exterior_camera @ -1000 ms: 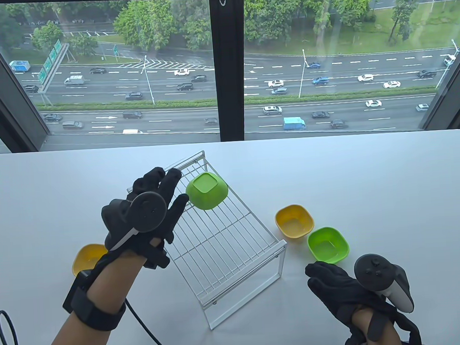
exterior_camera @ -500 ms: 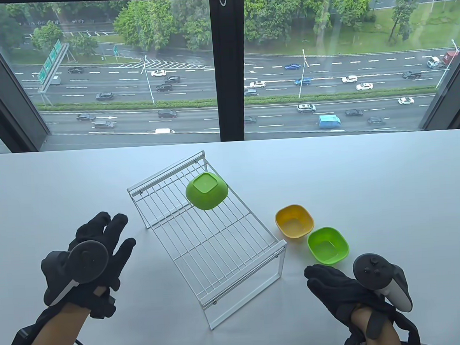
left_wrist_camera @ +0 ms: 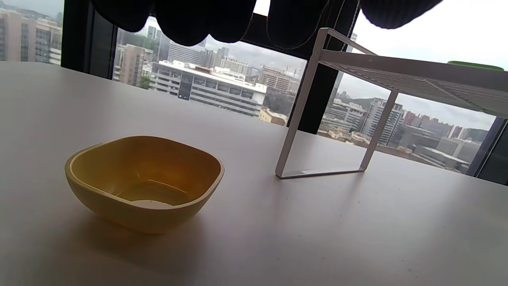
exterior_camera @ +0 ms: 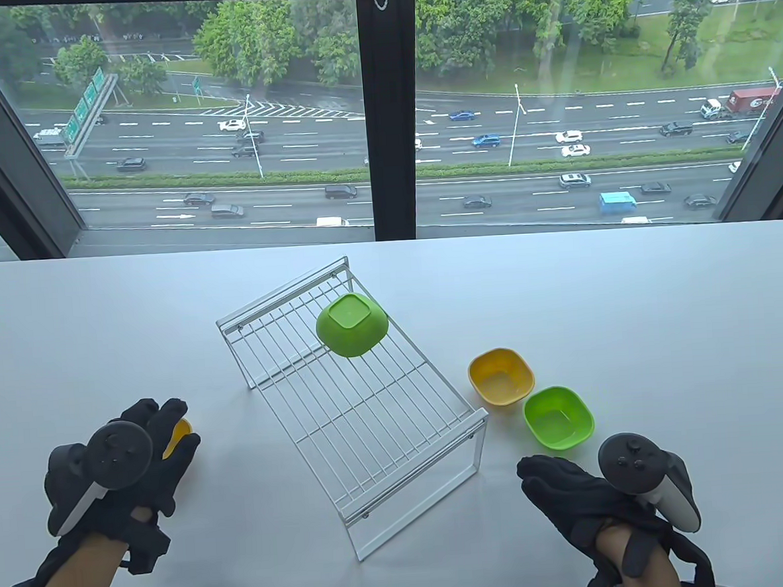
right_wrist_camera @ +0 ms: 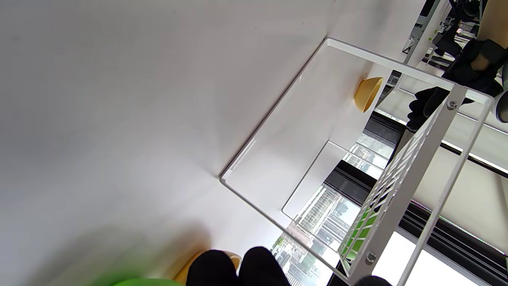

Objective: Flip small dish upside down onto kitchen shelf

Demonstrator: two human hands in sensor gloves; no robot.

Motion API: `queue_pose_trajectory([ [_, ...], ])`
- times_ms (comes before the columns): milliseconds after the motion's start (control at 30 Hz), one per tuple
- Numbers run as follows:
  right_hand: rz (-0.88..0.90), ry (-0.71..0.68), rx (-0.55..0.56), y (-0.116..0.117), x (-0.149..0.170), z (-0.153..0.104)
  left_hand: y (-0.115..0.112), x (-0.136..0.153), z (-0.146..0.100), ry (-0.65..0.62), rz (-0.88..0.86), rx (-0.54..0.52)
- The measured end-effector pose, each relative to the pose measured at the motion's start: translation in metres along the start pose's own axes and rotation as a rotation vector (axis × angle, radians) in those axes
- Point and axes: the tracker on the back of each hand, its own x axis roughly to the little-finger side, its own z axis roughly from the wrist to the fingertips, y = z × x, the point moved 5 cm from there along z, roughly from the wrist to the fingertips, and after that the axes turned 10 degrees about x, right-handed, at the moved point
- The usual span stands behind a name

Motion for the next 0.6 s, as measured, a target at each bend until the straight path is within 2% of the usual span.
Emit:
queue_pose_trajectory([
  [100,-0.007,-0.003,-0.005,0.001,0.0,0.0,-0.007,0.009,0.003,0.035,-0.016,0.03],
  [300,-0.018,-0.016,-0.007,0.002,-0.003,-0.002,-0.01,0.029,0.007,0.112,-0.044,0.022],
  [467,-0.017,-0.009,-0.025,0.007,-0.003,-0.003,-0.017,0.051,0.01,0.192,-0.08,0.08],
  [600,-0.023,-0.007,-0.041,0.01,-0.003,-0.003,-0.026,0.058,0.015,0.209,-0.05,0.098],
])
